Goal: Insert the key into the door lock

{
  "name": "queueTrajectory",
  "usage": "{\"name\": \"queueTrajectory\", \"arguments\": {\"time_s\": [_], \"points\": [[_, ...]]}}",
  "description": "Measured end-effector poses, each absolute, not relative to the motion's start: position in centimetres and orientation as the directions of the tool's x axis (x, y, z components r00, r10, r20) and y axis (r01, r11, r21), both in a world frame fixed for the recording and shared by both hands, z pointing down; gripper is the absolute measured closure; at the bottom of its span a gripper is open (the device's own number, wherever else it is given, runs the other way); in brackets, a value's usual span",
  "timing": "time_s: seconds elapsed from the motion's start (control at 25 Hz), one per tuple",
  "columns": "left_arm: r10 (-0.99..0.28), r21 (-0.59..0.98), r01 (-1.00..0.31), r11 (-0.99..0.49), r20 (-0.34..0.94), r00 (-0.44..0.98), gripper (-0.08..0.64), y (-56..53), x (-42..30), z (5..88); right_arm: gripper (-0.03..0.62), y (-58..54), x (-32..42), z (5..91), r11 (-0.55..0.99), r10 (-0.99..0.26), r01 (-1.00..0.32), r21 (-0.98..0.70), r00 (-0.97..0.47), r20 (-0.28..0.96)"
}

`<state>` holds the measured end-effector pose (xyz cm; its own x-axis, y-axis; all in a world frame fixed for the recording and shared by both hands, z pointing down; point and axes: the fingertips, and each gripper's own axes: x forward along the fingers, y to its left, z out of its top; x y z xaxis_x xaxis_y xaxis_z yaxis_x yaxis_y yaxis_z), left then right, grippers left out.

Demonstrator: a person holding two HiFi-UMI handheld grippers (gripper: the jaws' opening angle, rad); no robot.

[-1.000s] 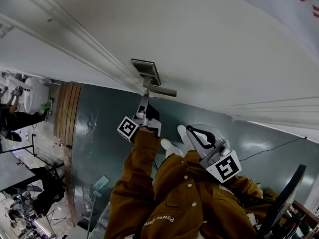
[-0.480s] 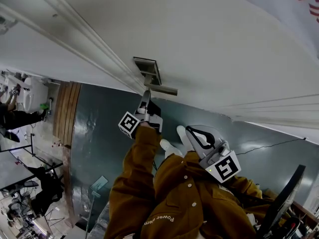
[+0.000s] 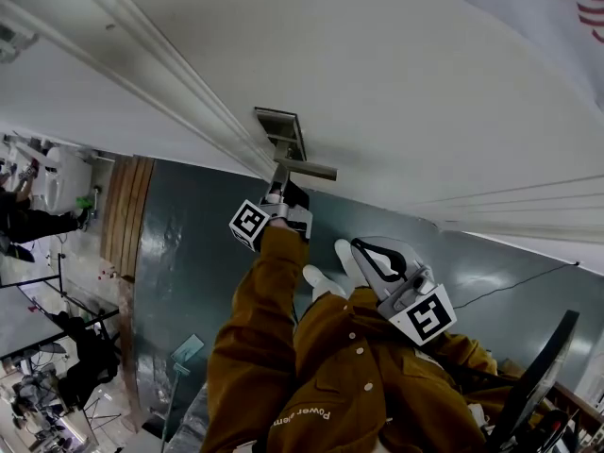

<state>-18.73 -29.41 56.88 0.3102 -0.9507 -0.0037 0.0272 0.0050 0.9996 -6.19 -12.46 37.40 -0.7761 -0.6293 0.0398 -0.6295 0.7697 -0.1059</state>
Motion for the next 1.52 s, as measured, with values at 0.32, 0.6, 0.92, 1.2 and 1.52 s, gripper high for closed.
{"name": "queueTrajectory", "arguments": {"time_s": [0.32,0.6,0.92,1.2,1.52], "points": [[-0.929,0.993,-0.114,-0.009,0.034,0.369,0.326,-29.2,-18.8,57.7,0.588,-12.5,-6.5,37.5,0.783,-0.613,-0.612,-0.108,-0.790,0.033],[-0.924,0.938,-0.339,-0.073,0.064,0.377,0.451,-23.0,-19.5,54.1,0.586,-13.2,-7.0,37.0,0.809,-0.582,-0.579,-0.101,-0.814,0.006],[-0.894,0.519,-0.792,-0.323,0.109,0.435,0.559,-16.3,-17.9,43.7,0.588,-13.5,-8.7,36.2,0.851,-0.521,-0.520,-0.074,-0.854,0.016],[-0.913,0.163,-0.915,-0.368,0.126,0.389,0.560,-12.9,-15.0,39.6,0.588,-14.5,-9.6,37.0,0.856,-0.509,-0.508,-0.096,-0.861,0.019],[-0.924,0.159,-0.927,-0.340,0.128,0.361,0.560,-11.5,-15.2,39.6,0.588,-14.5,-11.5,39.2,0.864,-0.490,-0.497,-0.076,-0.867,0.092]]}}
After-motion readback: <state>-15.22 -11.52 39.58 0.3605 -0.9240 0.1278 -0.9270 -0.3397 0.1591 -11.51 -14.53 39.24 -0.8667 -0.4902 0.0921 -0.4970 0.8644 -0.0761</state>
